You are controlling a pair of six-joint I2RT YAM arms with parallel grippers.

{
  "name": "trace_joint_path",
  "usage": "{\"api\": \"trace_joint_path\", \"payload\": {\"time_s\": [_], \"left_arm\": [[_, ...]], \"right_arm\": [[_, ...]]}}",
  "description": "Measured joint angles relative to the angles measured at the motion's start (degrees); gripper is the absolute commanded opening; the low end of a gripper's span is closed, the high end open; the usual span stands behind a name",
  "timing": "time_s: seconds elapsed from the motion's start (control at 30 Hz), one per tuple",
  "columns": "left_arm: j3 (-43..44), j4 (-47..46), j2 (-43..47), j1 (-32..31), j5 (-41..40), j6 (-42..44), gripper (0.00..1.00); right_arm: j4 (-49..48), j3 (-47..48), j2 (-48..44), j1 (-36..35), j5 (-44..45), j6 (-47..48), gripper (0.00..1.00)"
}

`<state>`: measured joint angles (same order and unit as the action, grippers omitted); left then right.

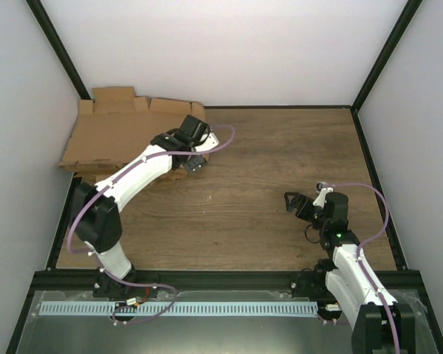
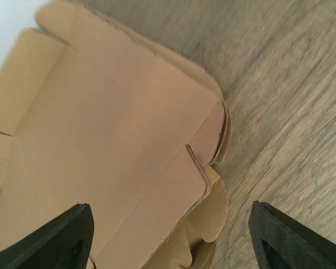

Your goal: Fold the paper box

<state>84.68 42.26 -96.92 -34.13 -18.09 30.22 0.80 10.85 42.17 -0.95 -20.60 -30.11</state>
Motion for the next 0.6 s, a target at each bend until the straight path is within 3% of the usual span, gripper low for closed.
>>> {"api": "trace_joint_path", "payload": {"time_s": [0.6], "left_arm": [[6.19, 2.95, -12.98, 1.57, 1.68, 14.21, 0.7]], "right_arm": [[0.0, 0.0, 0.13, 0.0, 0.0, 0.0, 1.0]]}}
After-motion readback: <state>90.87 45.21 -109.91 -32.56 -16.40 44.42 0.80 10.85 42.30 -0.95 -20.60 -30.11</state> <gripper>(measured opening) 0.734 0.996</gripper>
